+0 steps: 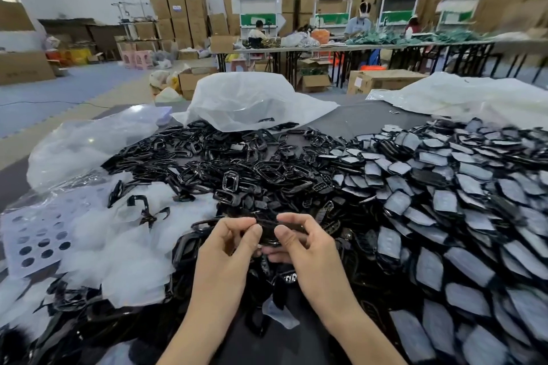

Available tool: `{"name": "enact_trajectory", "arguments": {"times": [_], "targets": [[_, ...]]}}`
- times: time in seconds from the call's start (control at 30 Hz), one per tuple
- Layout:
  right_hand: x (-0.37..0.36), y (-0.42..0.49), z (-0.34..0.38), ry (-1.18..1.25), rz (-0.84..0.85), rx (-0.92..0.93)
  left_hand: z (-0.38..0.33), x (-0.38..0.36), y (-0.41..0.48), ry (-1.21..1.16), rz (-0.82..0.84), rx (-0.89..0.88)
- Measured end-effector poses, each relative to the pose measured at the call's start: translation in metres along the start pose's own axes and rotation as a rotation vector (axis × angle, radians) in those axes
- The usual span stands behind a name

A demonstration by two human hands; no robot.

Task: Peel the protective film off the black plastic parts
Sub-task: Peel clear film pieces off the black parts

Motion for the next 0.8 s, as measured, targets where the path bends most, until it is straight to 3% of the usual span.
{"name": "enact_trajectory", "arguments": {"times": [0.2, 0.4, 0.6, 0.7, 0.8], "targets": [[0.008, 0.0, 0.004, -0.059, 0.026, -0.001, -0.003, 0.007, 0.003, 0.193, 0.176, -0.065], [0.009, -0.002, 0.003, -0.189, 0.115, 0.009, -0.005, 0.013, -0.001, 0.334, 0.068, -0.154], [0.013, 0.0, -0.003, -0.303, 0.054, 0.048, -0.007, 0.023, 0.009, 0.596, -0.019, -0.26], [0.017, 0.003, -0.005, -0.301, -0.005, 0.072, -0.014, 0.05, 0.039, 0.967, -0.076, -0.293], [0.019, 0.005, -0.006, -0.28, -0.049, 0.088, -0.019, 0.075, 0.069, 1.473, 0.032, -0.035]]}}
Point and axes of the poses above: each hand's wrist, its own y-axis towards the middle knuckle, its own x-axis out of the back of the hand, z = x × y, the point moved 1 cm from there along y, towards the middle knuckle
